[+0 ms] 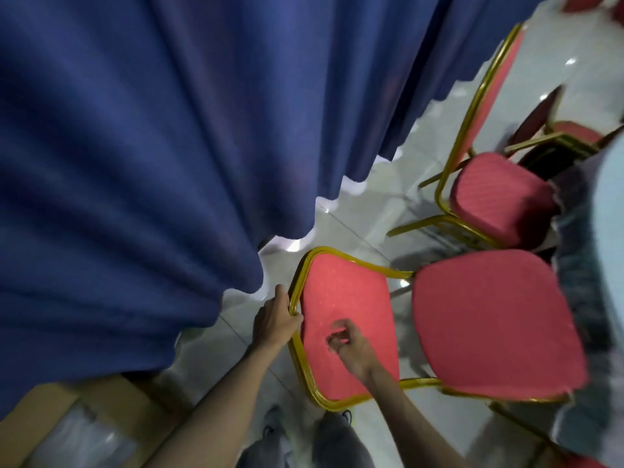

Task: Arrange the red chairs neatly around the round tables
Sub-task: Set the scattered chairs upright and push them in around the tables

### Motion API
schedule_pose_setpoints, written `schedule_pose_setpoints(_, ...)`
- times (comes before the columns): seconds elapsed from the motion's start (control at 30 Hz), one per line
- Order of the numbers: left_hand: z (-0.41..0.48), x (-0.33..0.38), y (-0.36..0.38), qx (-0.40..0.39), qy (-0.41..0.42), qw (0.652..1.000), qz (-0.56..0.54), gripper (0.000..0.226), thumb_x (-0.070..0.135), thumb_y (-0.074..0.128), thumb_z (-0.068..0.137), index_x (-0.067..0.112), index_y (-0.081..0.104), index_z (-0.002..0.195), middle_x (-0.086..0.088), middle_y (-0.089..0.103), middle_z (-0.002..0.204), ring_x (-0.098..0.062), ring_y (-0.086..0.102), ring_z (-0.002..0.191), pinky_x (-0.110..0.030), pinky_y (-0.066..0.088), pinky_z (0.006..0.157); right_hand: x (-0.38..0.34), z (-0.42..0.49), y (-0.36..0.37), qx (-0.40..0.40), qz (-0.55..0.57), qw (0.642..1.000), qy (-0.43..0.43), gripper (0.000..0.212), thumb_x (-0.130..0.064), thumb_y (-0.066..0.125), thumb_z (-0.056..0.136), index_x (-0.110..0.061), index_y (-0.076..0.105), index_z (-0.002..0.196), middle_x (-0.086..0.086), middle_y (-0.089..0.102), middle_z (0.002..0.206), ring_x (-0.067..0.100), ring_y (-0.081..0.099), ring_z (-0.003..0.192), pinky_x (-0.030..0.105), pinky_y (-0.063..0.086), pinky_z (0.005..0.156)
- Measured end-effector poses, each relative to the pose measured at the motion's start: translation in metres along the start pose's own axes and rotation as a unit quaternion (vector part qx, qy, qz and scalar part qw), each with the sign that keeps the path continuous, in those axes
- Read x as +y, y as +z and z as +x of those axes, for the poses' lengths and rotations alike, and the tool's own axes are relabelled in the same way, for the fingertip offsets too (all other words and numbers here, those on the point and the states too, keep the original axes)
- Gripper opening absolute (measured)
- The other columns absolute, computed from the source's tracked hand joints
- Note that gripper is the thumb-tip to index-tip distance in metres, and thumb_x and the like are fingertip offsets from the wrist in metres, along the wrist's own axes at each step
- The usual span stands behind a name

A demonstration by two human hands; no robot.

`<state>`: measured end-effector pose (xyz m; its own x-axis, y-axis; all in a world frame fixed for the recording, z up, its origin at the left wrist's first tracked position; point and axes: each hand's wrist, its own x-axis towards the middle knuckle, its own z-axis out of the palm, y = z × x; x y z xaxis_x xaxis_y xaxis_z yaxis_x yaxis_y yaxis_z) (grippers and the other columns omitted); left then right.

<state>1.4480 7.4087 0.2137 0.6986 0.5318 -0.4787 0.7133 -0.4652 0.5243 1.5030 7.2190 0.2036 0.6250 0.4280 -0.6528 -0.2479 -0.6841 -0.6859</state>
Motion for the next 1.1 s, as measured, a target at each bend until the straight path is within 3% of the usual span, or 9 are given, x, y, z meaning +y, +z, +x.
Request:
schedule_pose_setpoints(0.17,-0.043,0.047,-0.022,-0.013,0.019,0.999,-0.029,0.049,0.024,0.075,0.087,0.023,0.030,0.107,0.006,0.056,0.080,-0.012,0.058,0.062,-0.022,0.036,0.047,-0.027,-0.063,-0.013,-0.004,0.015,1.000,0.003,0.021,-0.013,0.063,0.098,-0.027,0.056,0.113,0.000,0.067,0.112,0.015,0.064,0.098,0.027,0.053,0.079)
schedule_pose_setpoints(0.23,-0.060,0.065,-0.024,-0.004,0.014,0.998,-0.060,0.053,0.023,0.076,0.086,0.023,0.029,0.110,0.004,0.059,0.084,-0.019,0.060,0.069,-0.026,0.040,0.051,-0.031,-0.080,-0.013,0.012,-0.011,1.000,-0.017,0.025,-0.013,0.064,0.091,-0.031,0.056,0.106,0.001,0.064,0.112,0.022,0.063,0.105,0.033,0.055,0.084)
schedule_pose_setpoints(0.33,-0.075,0.084,-0.024,-0.030,0.030,0.994,-0.101,0.053,0.026,0.075,0.085,0.028,0.029,0.113,0.001,0.065,0.090,-0.023,0.066,0.078,-0.037,0.055,0.062,-0.018,-0.087,-0.014,0.078,0.022,0.996,-0.027,0.027,-0.030,0.063,0.078,-0.031,0.057,0.104,0.002,0.062,0.110,0.025,0.060,0.103,0.038,0.052,0.085)
schedule_pose_setpoints(0.43,-0.074,0.105,-0.024,-0.087,0.062,0.989,-0.102,0.061,0.037,0.076,0.083,0.036,0.032,0.124,-0.001,0.068,0.106,-0.027,0.070,0.091,-0.046,0.063,0.076,-0.019,-0.104,-0.029,0.124,0.054,0.990,-0.032,0.029,-0.042,0.060,0.091,-0.031,0.060,0.118,-0.001,0.063,0.116,0.023,0.061,0.107,0.041,0.051,0.094)
schedule_pose_setpoints(0.57,-0.068,0.137,-0.014,-0.138,0.077,0.984,-0.088,0.089,0.047,0.073,0.080,0.044,0.021,0.153,-0.005,0.063,0.125,-0.033,0.070,0.103,-0.050,0.062,0.086,-0.023,-0.130,-0.058,0.160,0.061,0.985,-0.024,0.036,-0.032,0.049,0.108,-0.025,0.055,0.142,-0.004,0.055,0.132,0.019,0.053,0.124,0.038,0.042,0.108)
schedule_pose_setpoints(0.67,-0.071,0.166,-0.003,-0.155,0.098,0.979,-0.090,0.093,0.046,0.073,0.085,0.041,0.017,0.159,-0.007,0.061,0.135,-0.032,0.068,0.110,-0.051,0.060,0.091,-0.017,-0.133,-0.082,0.178,0.073,0.981,-0.026,0.037,-0.032,0.044,0.110,-0.023,0.053,0.145,-0.007,0.051,0.130,0.015,0.048,0.124,0.031,0.036,0.105)
schedule_pose_setpoints(0.77,-0.071,0.194,0.010,-0.148,0.127,0.980,-0.037,0.092,0.057,0.068,0.087,0.037,0.017,0.160,-0.008,0.061,0.139,-0.032,0.064,0.119,-0.045,0.056,0.097,-0.004,-0.126,-0.106,0.216,0.108,0.970,-0.021,0.032,-0.034,0.044,0.109,-0.025,0.060,0.135,-0.005,0.057,0.129,0.018,0.054,0.122,0.035,0.040,0.104)
schedule_pose_setpoints(0.93,-0.078,0.236,0.027,-0.141,0.153,0.978,0.028,0.090,0.073,0.058,0.086,0.042,0.015,0.158,-0.010,0.037,0.150,-0.034,0.053,0.127,-0.041,0.048,0.093,0.021,-0.112,-0.143,0.272,0.152,0.950,-0.027,0.017,-0.027,0.046,0.108,-0.029,0.062,0.114,-0.003,0.062,0.119,0.018,0.057,0.116,0.042,0.044,0.107)
schedule_pose_setpoints(1.1,-0.074,0.281,0.045,-0.135,0.206,0.965,0.086,0.092,0.073,0.057,0.086,0.031,0.017,0.159,0.003,0.010,0.167,-0.039,0.033,0.145,-0.050,0.043,0.107,0.036,-0.107,-0.186,0.288,0.168,0.943,-0.017,0.018,-0.024,0.046,0.108,-0.031,0.062,0.109,-0.003,0.060,0.116,0.011,0.056,0.109,0.033,0.041,0.097)
